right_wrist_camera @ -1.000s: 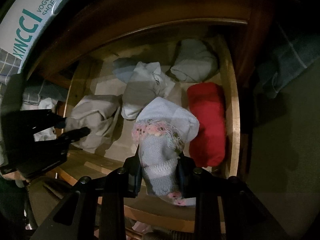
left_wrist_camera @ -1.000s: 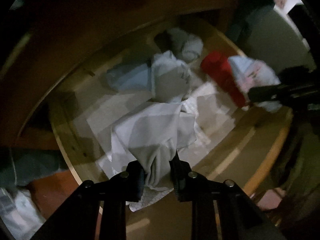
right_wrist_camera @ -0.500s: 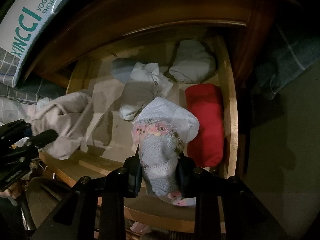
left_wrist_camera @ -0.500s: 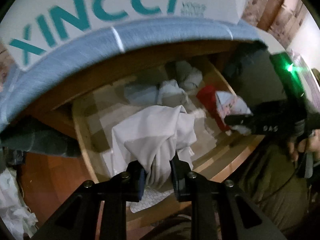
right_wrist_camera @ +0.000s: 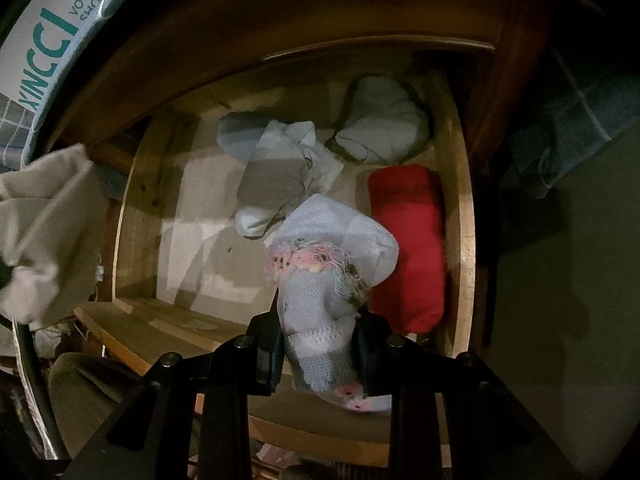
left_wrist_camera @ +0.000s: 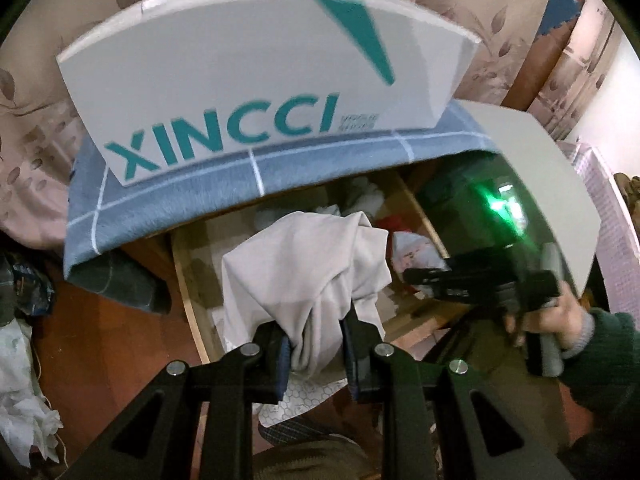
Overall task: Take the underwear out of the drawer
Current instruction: 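Carry the light grey cloth into the white box and open the left gripper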
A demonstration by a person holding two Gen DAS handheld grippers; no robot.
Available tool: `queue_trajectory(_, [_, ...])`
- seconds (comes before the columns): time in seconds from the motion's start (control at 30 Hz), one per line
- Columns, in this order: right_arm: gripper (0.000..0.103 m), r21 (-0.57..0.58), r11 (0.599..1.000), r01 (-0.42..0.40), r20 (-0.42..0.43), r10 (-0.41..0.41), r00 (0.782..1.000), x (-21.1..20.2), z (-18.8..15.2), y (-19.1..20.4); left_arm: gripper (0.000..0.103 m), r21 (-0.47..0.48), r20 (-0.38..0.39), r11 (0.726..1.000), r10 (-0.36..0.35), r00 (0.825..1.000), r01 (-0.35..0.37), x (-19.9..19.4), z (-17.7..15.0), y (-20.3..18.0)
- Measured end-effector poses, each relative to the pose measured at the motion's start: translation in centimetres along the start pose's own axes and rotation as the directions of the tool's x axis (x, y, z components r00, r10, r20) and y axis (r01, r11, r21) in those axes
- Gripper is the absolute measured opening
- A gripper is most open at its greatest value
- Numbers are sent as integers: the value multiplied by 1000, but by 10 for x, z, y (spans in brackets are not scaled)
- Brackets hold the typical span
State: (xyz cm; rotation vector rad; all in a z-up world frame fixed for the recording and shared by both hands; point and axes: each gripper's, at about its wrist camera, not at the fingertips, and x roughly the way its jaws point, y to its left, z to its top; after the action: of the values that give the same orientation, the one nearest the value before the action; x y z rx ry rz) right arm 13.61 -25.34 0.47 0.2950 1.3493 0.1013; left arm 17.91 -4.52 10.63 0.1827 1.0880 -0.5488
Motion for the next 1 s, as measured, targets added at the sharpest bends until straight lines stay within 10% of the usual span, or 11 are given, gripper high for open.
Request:
queue_trajectory(0.5, [26, 3, 1000, 6, 4, -6, 1000, 1, -1, -2, 22, -9, 216, 998, -56, 975, 60, -138, 37, -10])
queue_trajectory(1.0, [26, 4, 1000, -9, 3, 9, 1000, 0, -1, -5, 22, -98, 397, 991, 126, 909, -94, -205, 137, 13])
